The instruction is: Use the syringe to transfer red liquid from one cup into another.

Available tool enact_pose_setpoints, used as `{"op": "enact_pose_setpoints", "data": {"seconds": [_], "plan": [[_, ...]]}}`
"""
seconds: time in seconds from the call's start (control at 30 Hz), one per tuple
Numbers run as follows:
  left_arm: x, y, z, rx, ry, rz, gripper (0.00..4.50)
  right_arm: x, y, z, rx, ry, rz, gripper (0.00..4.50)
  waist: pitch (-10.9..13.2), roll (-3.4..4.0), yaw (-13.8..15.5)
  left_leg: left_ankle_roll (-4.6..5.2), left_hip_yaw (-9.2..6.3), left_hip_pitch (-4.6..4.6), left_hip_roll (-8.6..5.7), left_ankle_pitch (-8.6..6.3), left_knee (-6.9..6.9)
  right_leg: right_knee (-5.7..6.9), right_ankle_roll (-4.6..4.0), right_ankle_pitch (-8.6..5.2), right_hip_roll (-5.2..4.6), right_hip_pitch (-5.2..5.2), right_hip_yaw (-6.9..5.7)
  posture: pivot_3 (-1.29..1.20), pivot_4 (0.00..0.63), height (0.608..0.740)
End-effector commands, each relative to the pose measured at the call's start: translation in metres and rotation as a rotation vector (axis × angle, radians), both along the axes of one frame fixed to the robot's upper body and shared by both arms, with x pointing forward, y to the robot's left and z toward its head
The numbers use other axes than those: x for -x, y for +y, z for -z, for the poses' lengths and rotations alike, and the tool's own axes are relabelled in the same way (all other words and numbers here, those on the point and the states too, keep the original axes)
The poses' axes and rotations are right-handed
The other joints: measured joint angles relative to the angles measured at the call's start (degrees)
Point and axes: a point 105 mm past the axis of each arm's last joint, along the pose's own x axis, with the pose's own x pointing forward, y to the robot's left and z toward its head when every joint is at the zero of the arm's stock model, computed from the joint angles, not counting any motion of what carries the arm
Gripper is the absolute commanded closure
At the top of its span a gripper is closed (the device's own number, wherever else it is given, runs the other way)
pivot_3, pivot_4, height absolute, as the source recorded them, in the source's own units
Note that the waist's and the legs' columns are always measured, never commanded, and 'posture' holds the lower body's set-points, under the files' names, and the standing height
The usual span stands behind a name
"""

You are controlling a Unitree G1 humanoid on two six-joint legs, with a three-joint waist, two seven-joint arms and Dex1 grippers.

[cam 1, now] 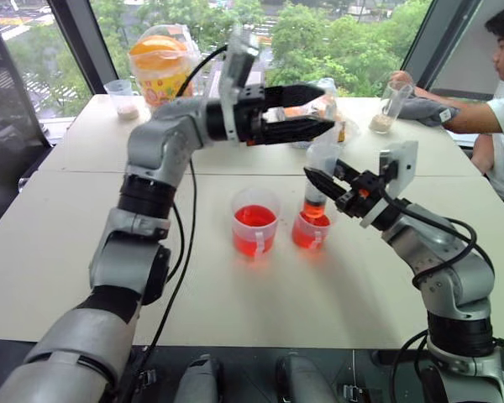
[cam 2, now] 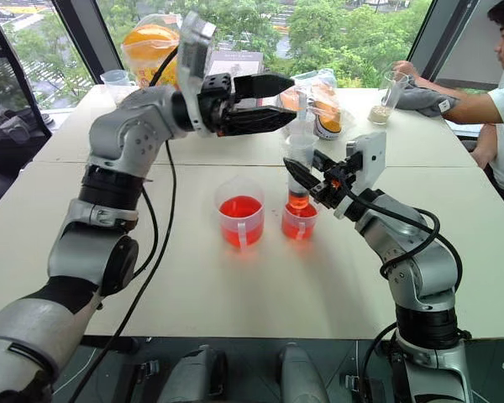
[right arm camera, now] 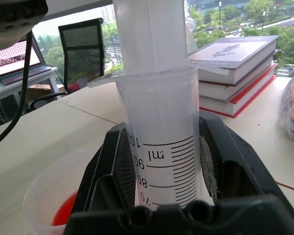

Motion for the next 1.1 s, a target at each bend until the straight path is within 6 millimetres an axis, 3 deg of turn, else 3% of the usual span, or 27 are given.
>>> {"op": "enact_pose_setpoints", "data": {"seconds": [0.03,0.23,0.53,0.7,1.1], "plan": [[0.002,-0.009,0.001,-0.033,-0.033,0.034,0.56,0.008,0.004,-0.019,0.001,-0.09,-0.011,3.09,0.0,0.0,0.03,0.0,-0.01,0.0,0.0,0.0,0.0,0.01,0.0,0.0,0.01,0.0,0.0,0.0,0.15,0.74],[0.005,-0.021,0.005,-0.051,-0.054,0.067,0.56,0.007,0.003,-0.023,0.002,-0.099,-0.003,3.09,0.0,0.0,0.21,0.0,-0.01,-0.05,0.0,0.0,0.01,-0.02,0.0,0.0,-0.01,-0.02,0.0,0.0,0.15,0.74],[0.0,-0.007,0.0,-0.042,-0.073,0.007,0.56,0.006,0.001,-0.024,0.002,-0.099,-0.001,3.09,0.0,0.0,0.12,0.0,-0.03,-0.04,0.0,0.0,0.0,0.0,0.0,0.0,0.0,-0.02,0.0,0.0,0.15,0.74],[-0.003,0.0,0.008,-0.052,-0.048,-0.02,0.56,0.005,0.0,-0.027,0.007,-0.104,-0.003,3.09,0.0,0.0,0.18,0.0,-0.04,-0.04,0.01,0.0,0.0,0.01,0.0,0.0,0.0,-0.02,-0.01,0.0,0.15,0.74],[-0.004,-0.015,0.008,-0.033,-0.018,-0.01,0.56,0.006,0.003,-0.027,0.015,-0.104,-0.016,3.09,0.0,-0.01,0.23,0.0,-0.02,-0.05,0.0,0.0,0.02,0.01,0.01,0.0,-0.01,-0.01,-0.01,0.0,0.15,0.74]]}}
